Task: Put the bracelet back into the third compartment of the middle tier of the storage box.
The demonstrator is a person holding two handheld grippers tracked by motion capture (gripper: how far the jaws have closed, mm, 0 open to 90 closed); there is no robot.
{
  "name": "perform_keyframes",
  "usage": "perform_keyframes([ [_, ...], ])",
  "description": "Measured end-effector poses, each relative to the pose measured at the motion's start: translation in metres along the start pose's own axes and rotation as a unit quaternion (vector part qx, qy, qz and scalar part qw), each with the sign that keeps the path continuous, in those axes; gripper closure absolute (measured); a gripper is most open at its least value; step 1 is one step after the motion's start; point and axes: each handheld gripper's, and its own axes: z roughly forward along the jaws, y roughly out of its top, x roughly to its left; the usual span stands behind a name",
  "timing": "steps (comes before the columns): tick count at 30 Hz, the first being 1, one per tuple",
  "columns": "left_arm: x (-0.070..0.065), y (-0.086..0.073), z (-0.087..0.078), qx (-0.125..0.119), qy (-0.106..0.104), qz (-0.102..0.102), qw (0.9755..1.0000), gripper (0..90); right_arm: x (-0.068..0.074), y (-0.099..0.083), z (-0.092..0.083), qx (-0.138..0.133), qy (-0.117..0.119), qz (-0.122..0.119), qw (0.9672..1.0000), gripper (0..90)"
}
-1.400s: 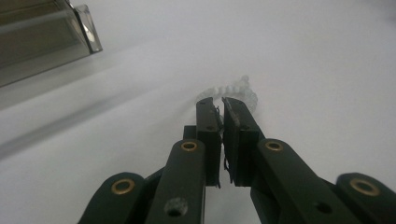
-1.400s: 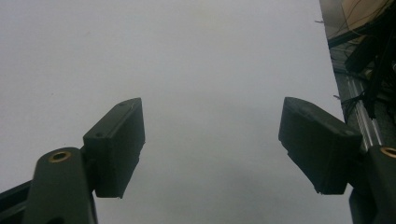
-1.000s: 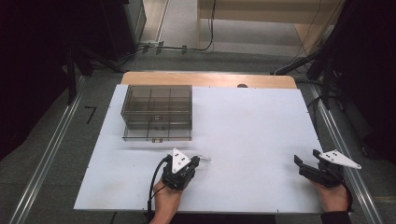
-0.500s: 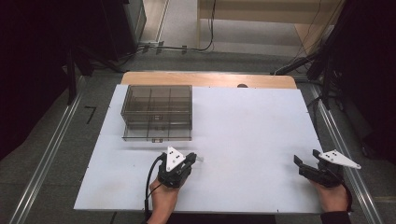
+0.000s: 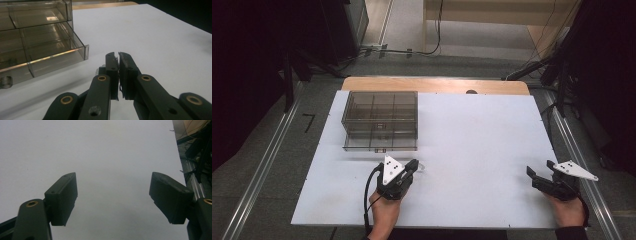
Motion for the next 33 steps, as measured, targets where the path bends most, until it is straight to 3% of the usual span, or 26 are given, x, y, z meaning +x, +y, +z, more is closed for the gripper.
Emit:
perform_keyframes([
  [12,0.009,0.003,-0.007,-0.038,0.007,-0.016,0.9991,86.9,0.0,0.0,0.0,0.001,-0.001,0.001,1.0,20.9],
  [24,0.016,0.006,-0.009,-0.047,0.012,-0.026,0.9985,86.9,0.0,0.0,0.001,0.003,-0.001,-0.002,1.0,21.0],
  [33,0.022,0.011,-0.013,-0.069,0.016,-0.03,0.997,86.9,0.0,-0.001,0.002,0.004,0.0,0.0,1.0,20.9],
])
